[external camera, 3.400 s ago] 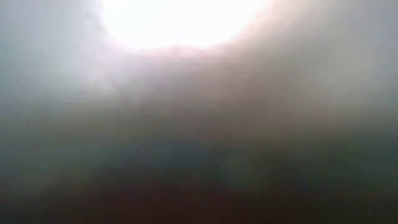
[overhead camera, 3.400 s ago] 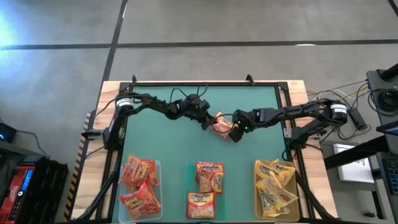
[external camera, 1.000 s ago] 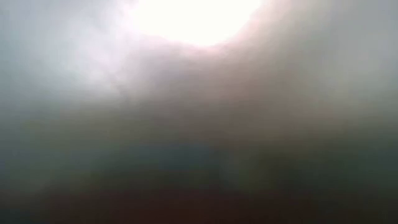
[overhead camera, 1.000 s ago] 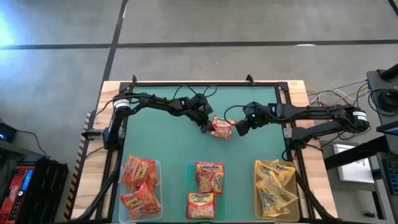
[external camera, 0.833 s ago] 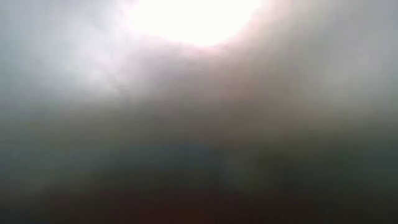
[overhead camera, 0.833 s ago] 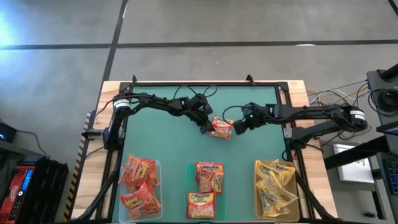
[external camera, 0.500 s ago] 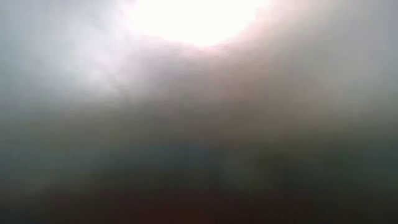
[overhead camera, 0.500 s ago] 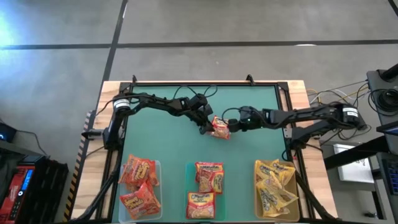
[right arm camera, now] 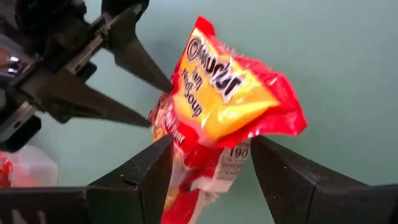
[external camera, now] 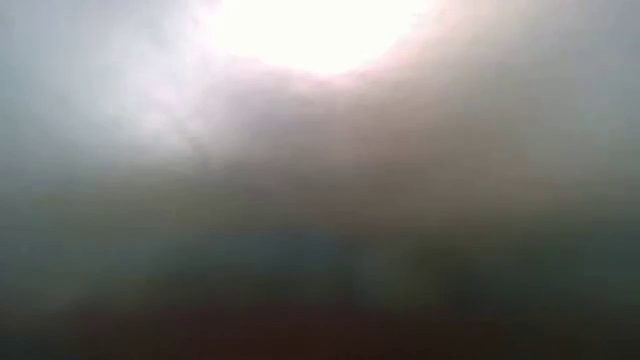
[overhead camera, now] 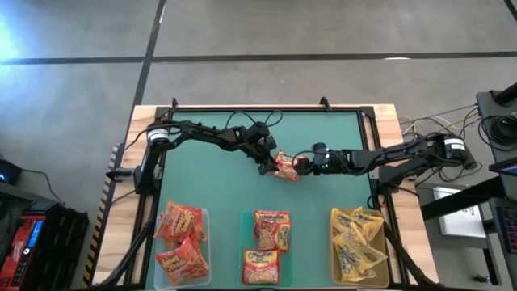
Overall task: Sort Maruchan noodles
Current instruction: Put the red noodle pack into the green bin
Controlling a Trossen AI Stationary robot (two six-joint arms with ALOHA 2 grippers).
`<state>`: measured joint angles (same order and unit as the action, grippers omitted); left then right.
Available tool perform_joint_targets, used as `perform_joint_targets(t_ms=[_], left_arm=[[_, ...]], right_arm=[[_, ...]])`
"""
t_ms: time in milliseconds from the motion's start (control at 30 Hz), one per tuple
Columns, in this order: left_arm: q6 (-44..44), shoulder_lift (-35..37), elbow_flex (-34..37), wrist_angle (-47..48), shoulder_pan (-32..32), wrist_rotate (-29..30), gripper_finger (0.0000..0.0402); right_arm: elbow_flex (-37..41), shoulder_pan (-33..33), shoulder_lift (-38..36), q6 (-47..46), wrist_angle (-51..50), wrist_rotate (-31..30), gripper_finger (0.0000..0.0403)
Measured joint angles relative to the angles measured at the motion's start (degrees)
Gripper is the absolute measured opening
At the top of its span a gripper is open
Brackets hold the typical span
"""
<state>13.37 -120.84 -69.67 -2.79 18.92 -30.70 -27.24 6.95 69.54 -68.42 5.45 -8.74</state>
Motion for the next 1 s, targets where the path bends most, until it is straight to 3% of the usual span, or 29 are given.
perform_joint_targets(t_ms=[333,700,1000], left_arm=[[0.0,0.0,0.0,0.0,0.02,0.07,0.0168],[-0.27,0.0,0.0,-0.05,0.02,0.16,0.0168],[-0.41,0.0,0.0,-0.02,0.02,0.15,0.0168]], right_arm=[[0.02,-2.58,1.07,-1.57,1.19,-4.25,0.0206],[0.07,-3.95,11.47,-3.17,13.69,-5.71,0.0206],[0.04,-3.95,11.26,-1.21,13.67,-6.14,0.0206]])
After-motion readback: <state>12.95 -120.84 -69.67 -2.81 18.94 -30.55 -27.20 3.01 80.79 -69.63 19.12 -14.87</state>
